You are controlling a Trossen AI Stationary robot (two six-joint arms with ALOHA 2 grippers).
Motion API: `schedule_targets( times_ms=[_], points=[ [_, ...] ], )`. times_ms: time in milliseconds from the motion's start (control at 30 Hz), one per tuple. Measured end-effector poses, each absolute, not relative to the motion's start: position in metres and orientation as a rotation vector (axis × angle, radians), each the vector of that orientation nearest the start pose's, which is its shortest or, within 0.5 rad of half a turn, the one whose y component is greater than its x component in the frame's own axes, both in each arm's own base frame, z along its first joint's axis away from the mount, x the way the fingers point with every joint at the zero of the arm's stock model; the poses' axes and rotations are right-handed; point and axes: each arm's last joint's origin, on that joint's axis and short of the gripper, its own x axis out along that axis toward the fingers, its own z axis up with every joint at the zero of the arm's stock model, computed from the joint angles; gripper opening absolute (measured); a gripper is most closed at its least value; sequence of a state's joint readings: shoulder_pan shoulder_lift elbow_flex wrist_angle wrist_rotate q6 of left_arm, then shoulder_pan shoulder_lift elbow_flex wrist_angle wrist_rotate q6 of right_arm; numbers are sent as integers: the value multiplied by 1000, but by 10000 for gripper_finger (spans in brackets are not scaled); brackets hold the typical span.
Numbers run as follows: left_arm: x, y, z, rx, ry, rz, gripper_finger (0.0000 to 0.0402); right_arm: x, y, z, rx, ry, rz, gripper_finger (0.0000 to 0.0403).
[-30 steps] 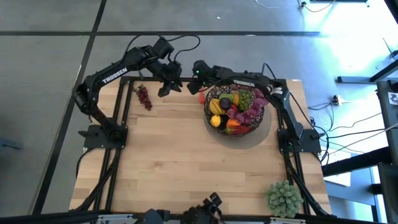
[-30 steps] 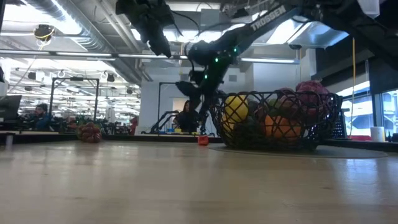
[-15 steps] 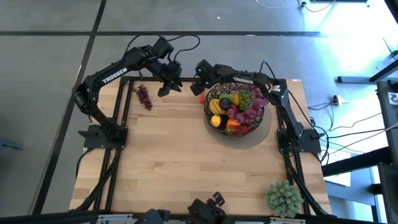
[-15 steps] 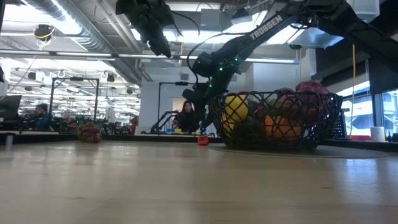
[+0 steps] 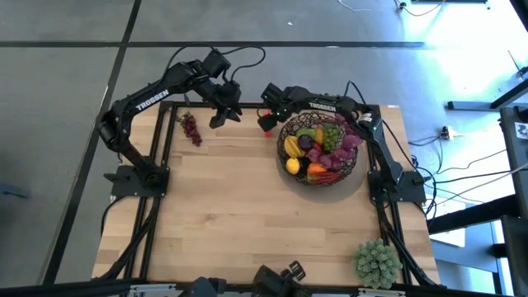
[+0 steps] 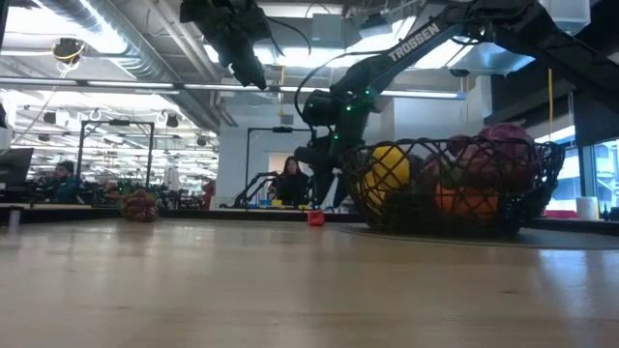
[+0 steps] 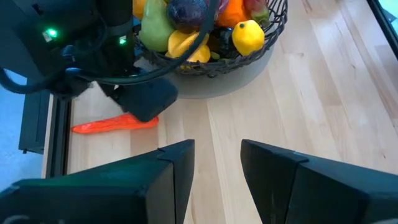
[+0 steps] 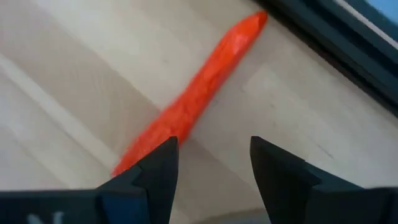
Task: Build produce basket
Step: Put the carrot into the black wire basket
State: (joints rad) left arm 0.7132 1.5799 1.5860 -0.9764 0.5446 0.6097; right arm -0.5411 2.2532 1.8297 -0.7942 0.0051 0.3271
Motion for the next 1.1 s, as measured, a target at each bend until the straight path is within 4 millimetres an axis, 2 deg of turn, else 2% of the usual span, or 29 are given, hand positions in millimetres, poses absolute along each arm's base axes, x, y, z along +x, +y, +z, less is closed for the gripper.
schedule_targets(
  times_ms=[100, 333, 500, 667, 933, 1100],
  points=[
    [251, 198, 353, 8, 784, -87, 121, 405, -243, 173, 710, 1025, -732, 193],
    [251, 198, 353, 9, 784, -88, 121, 415, -248, 175, 864, 871, -721, 193],
    [251, 198, 353, 9, 784, -88, 121, 414, -254, 160, 850, 892, -776, 193],
    [252, 198, 353, 10, 783, -88, 121, 413, -258, 160, 877, 869, -797, 193],
    [252, 198, 353, 14, 781, -84, 121, 411, -259, 158, 1009, 854, -808, 193],
    [253, 199, 354, 25, 769, -80, 121, 411, -258, 143, 1147, 898, -732, 186]
  ],
)
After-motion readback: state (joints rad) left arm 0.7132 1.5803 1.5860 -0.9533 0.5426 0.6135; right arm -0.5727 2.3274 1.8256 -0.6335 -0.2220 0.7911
